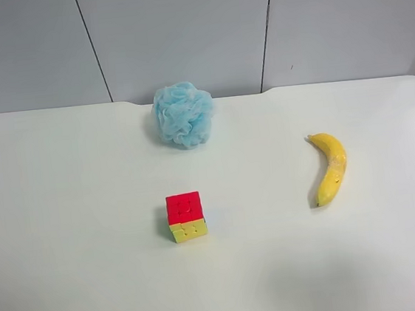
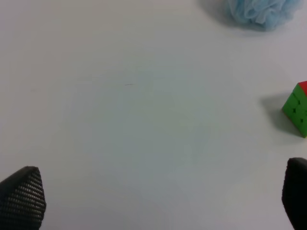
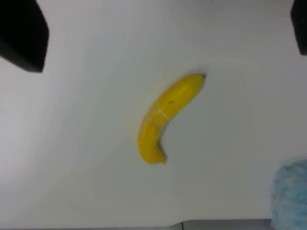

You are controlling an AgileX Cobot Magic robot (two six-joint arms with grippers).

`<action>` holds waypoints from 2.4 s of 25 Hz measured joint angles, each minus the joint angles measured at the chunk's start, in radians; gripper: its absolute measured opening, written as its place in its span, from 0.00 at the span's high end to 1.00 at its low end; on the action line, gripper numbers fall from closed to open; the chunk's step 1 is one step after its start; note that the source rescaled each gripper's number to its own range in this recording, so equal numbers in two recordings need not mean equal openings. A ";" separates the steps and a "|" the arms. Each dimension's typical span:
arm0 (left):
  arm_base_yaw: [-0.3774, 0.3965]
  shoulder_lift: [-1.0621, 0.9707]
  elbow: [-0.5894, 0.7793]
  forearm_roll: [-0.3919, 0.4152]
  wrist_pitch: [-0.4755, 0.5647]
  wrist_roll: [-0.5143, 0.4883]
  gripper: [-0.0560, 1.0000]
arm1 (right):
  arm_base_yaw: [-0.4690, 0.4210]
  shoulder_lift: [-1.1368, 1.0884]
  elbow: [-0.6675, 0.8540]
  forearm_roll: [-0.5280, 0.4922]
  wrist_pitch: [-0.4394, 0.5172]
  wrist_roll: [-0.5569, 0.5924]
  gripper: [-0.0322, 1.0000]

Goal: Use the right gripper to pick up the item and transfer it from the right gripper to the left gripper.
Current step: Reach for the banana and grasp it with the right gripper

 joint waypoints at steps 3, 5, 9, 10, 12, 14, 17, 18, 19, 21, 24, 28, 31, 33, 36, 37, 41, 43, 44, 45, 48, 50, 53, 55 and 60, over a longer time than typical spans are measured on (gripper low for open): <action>0.000 0.000 0.000 0.000 0.000 0.000 0.00 | 0.000 0.073 -0.011 -0.002 0.001 0.028 0.00; 0.000 0.000 0.000 0.000 0.000 0.000 0.00 | 0.000 0.157 -0.040 -0.008 0.000 0.050 0.00; 0.000 0.000 0.000 0.000 0.000 0.000 0.00 | 0.000 0.378 -0.114 -0.030 -0.001 0.088 0.00; 0.000 0.000 0.000 0.000 0.000 0.000 0.00 | 0.000 0.438 -0.133 -0.030 -0.001 0.101 0.00; 0.000 0.000 0.000 0.000 0.000 0.000 0.00 | 0.000 0.551 -0.166 -0.030 -0.002 0.123 0.00; 0.000 0.000 0.000 0.000 0.000 0.000 0.00 | 0.000 0.676 -0.200 -0.030 -0.004 0.148 0.00; 0.000 0.000 0.000 0.000 0.000 0.000 0.00 | 0.000 0.853 -0.253 -0.031 -0.005 0.173 0.00; 0.000 0.000 0.000 0.000 0.000 0.000 0.00 | 0.000 0.914 -0.273 -0.031 -0.006 0.181 0.00; 0.000 0.000 0.000 0.000 0.000 0.000 0.00 | 0.000 0.964 -0.291 -0.031 -0.006 0.189 0.00; 0.000 0.000 0.000 0.000 -0.001 0.000 0.00 | 0.000 1.080 -0.337 -0.031 -0.006 0.199 0.00; 0.000 0.000 0.000 0.000 -0.001 0.000 0.00 | 0.002 1.222 -0.400 -0.031 -0.006 0.208 0.00; 0.000 0.000 0.000 0.000 -0.001 0.000 0.00 | 0.033 1.374 -0.469 -0.032 -0.004 0.217 0.00; 0.000 0.000 0.000 0.000 -0.001 0.000 0.00 | 0.062 1.468 -0.499 -0.032 -0.014 0.245 0.00; 0.000 0.000 0.000 0.000 -0.001 0.000 0.00 | 0.078 1.527 -0.504 -0.033 -0.035 0.267 0.00; 0.000 0.000 0.000 0.000 -0.001 0.000 0.00 | 0.102 1.610 -0.504 -0.035 -0.065 0.296 0.00; 0.000 0.000 0.000 0.000 -0.001 0.000 0.00 | 0.109 1.630 -0.504 -0.035 -0.081 0.303 0.00; 0.000 0.000 0.000 0.000 -0.001 0.000 0.00 | 0.127 1.714 -0.505 -0.035 -0.156 0.341 0.00; 0.000 0.000 0.000 0.000 -0.001 0.000 0.00 | 0.129 1.752 -0.505 -0.035 -0.185 0.360 0.00; 0.000 0.000 0.000 0.000 -0.001 0.000 0.00 | 0.129 1.767 -0.505 -0.035 -0.198 0.370 0.00; 0.000 0.000 0.000 0.000 -0.001 0.000 0.00 | 0.129 1.784 -0.506 -0.035 -0.211 0.376 0.00; 0.000 0.000 0.000 0.000 -0.001 0.000 0.00 | 0.129 1.828 -0.507 -0.035 -0.239 0.379 0.00; 0.000 0.000 0.000 0.000 -0.001 0.000 0.00 | 0.129 1.855 -0.508 -0.035 -0.254 0.381 0.00; 0.000 0.000 0.000 0.000 -0.001 0.000 0.00 | 0.129 1.888 -0.508 -0.035 -0.278 0.382 0.00; 0.000 0.000 0.000 0.000 -0.001 0.000 0.00 | 0.129 1.907 -0.508 -0.035 -0.289 0.382 0.00; 0.000 0.000 0.000 0.003 -0.001 -0.005 0.00 | 0.129 1.940 -0.508 -0.035 -0.302 0.382 0.00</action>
